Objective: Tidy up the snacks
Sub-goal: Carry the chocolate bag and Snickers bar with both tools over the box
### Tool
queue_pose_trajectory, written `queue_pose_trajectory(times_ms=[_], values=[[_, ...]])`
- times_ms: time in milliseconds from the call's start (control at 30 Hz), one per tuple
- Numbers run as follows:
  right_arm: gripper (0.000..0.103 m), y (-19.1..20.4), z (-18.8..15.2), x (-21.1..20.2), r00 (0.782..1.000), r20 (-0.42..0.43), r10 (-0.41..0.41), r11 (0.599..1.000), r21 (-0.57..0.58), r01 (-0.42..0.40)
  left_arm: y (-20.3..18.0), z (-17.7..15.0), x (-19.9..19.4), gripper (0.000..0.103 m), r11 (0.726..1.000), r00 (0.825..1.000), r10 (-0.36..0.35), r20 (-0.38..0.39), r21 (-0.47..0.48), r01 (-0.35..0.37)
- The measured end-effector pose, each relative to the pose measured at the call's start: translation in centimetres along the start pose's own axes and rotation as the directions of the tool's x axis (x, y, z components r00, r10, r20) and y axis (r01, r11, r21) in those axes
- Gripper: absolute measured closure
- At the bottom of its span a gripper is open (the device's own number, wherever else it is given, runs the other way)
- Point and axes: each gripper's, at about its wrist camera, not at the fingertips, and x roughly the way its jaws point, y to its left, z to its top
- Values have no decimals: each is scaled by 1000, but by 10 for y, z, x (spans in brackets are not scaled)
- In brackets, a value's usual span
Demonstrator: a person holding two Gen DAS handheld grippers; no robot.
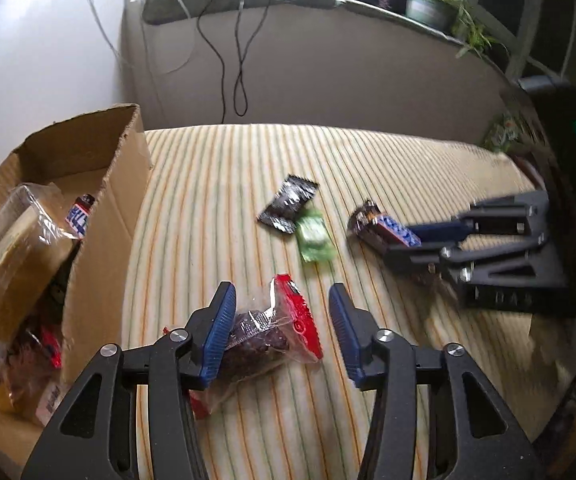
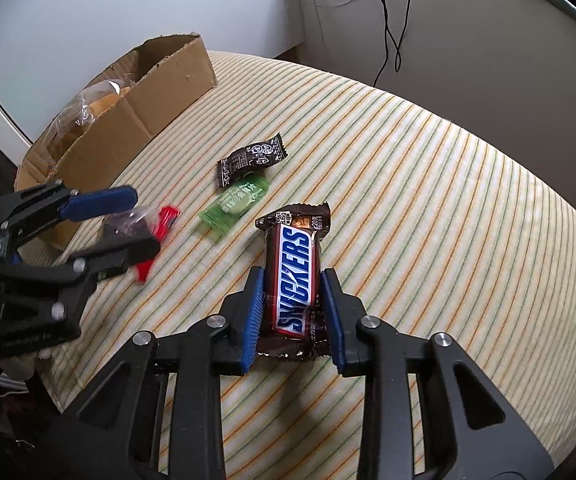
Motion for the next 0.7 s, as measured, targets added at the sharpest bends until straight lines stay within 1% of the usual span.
queue_pose_trajectory(times_ms=[100,167,233,400,467,533,600,633,700], values=[[73,1,-1,-1,1000,-1,-2,1000,1,2,-9,-3,-1,44,999,1000,17,-7,50,-17],[73,1,-1,0,1000,-1,-2,1000,1,2,-15,-3,-4,43,997,1000,19,-13,70,-18],[73,1,-3,-1,1000,-1,-4,1000,2,4,-17,-5,-4,37,994,999,32,-27,109,-29],[73,1,-6,-2,1000,3,2,1000,10,-2,-21,-8,0,36,973,994,106,-35,208,-96],[73,1,-6,-2,1000,4,7,1000,11,-7,-21,-13,4,36,964,989,138,-51,237,-122],[73,-1,-7,-4,1000,5,7,1000,8,-7,-21,-17,7,36,955,988,149,-46,267,-132],[73,-1,-8,-4,1000,7,9,1000,9,-9,-20,-17,8,40,954,988,151,-40,267,-135],[73,-1,-8,-4,1000,8,11,1000,11,-11,-20,-17,7,47,956,988,151,-39,260,-135],[73,-1,-8,-4,1000,9,14,1000,11,-14,-16,-17,4,50,962,988,147,-39,238,-134]])
